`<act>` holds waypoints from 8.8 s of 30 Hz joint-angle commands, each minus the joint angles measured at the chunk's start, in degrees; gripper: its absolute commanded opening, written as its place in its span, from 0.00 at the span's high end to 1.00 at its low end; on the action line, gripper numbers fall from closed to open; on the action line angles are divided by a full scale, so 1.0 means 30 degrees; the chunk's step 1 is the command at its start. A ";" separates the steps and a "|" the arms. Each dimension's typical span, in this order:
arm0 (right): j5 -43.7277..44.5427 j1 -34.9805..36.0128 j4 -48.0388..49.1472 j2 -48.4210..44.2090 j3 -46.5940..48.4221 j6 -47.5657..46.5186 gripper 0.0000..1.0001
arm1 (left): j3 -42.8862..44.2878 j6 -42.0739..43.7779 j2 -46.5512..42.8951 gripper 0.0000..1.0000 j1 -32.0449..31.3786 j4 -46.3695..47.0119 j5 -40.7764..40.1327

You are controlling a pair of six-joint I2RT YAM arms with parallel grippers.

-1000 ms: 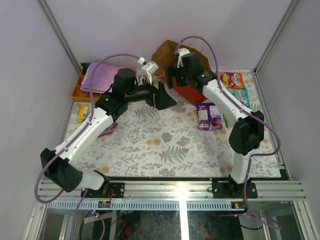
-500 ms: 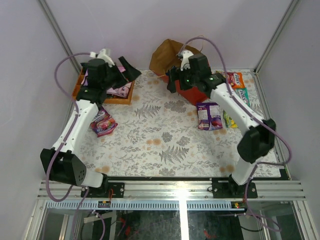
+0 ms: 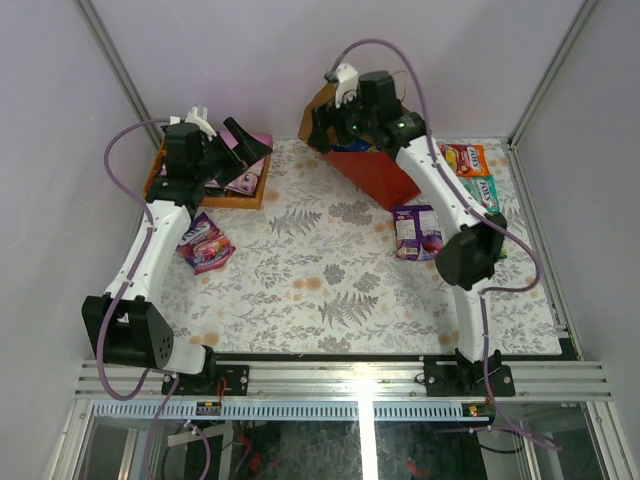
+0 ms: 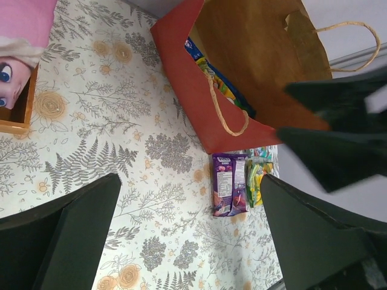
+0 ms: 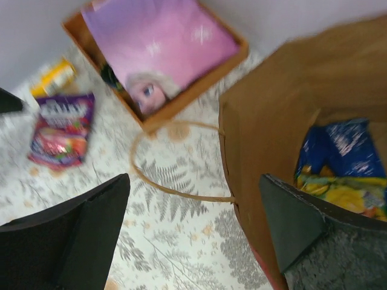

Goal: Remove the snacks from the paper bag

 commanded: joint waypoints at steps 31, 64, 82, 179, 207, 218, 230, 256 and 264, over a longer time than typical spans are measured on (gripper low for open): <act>0.2759 0.5163 0.1881 -0.4828 -1.3409 -0.4243 0.97 | -0.1056 0.1082 0.0067 0.02 0.0610 -0.2490 -0.5381; 0.5503 0.7627 1.1738 -1.5861 -3.2857 0.2785 0.16 | 0.0559 0.4597 -0.5226 0.00 -0.1993 -0.5133 -0.6041; 0.0790 0.2026 1.6459 -1.4236 -3.1989 0.5235 0.05 | 0.1024 0.8437 -0.4061 0.00 -0.8343 -0.6033 -0.4125; 0.7198 0.1331 2.2439 -1.4246 -3.3825 1.9311 1.00 | 0.5478 0.0997 1.0933 0.00 -0.3551 0.1401 -0.9578; 0.3714 1.2164 1.7720 -0.7799 -2.4957 0.8661 1.00 | 0.0637 0.1104 0.0434 0.00 0.1255 -0.1465 -0.3208; 0.3410 1.2678 1.6302 -0.1485 -1.9200 0.9206 1.00 | -0.0238 0.1529 -0.2170 0.00 0.1783 -0.1764 -0.2896; 0.2787 1.3173 1.3716 0.1600 -1.4596 0.9088 0.86 | -0.1287 0.1048 -0.2826 0.00 0.1781 -0.0382 -0.1556; 0.8395 0.9586 2.2728 -1.2806 -3.2582 1.1070 0.01 | -0.7174 0.5937 -0.4433 0.00 -0.2449 1.3245 1.6346; 0.8944 0.4684 2.5927 -1.4375 -3.5549 1.5645 0.00 | -0.5703 0.4849 -0.2806 0.00 -0.3222 1.3010 1.3230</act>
